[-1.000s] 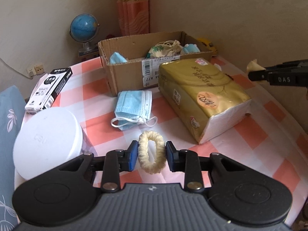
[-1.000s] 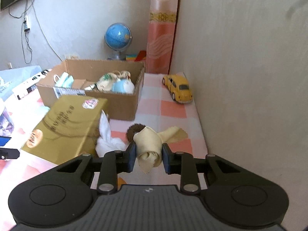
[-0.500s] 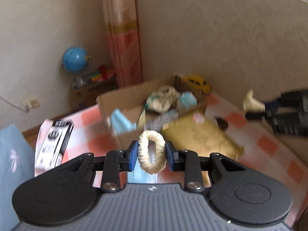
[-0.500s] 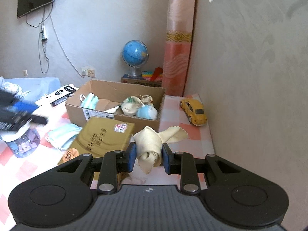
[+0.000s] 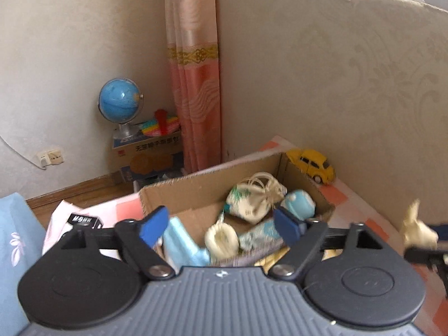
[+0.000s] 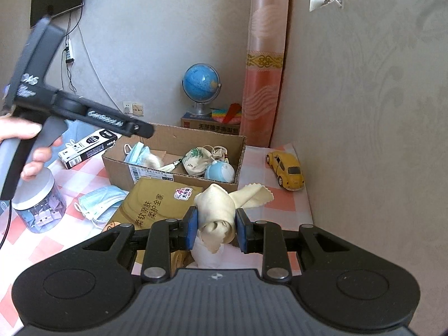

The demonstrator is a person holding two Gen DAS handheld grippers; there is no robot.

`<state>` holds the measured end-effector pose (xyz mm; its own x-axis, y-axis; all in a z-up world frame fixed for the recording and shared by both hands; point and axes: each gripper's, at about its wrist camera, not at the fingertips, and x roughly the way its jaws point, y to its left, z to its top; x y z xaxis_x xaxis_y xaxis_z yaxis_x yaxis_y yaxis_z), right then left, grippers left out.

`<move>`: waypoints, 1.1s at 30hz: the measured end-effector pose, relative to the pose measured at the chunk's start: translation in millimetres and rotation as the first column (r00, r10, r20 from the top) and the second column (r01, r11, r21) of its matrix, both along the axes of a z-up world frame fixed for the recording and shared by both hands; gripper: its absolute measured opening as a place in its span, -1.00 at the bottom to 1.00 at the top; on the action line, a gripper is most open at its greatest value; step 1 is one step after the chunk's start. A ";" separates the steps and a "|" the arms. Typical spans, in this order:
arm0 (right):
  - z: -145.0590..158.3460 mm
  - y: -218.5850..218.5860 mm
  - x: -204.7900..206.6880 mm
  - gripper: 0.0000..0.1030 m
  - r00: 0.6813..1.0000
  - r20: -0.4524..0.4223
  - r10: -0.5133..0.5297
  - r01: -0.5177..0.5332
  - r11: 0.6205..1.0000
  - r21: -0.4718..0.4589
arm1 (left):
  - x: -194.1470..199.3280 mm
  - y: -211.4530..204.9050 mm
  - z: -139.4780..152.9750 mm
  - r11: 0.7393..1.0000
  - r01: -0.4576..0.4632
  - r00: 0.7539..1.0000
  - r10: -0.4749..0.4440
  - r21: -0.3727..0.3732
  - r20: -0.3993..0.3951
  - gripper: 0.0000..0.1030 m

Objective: Organize soft objects
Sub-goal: 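Carry the scrunchie into the box and open the left gripper while the right gripper lifts the cloth bone, then lower the cloth bone into the box and open the right gripper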

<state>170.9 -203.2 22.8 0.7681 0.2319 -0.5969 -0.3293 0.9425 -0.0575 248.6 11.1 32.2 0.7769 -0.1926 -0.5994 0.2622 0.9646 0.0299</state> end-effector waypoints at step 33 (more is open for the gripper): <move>18.3 104.4 148.2 1.00 0.988 -0.023 0.155 -0.156 0.987 -0.025 | -157.7 23.7 -30.8 0.998 -0.060 0.998 0.059 -0.034 -0.035 0.91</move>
<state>319.1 -98.8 41.2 0.7112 0.3315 -0.6200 -0.4732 0.8779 -0.0735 90.9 34.9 1.5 0.7668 -0.1676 -0.6196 0.2045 0.9788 -0.0117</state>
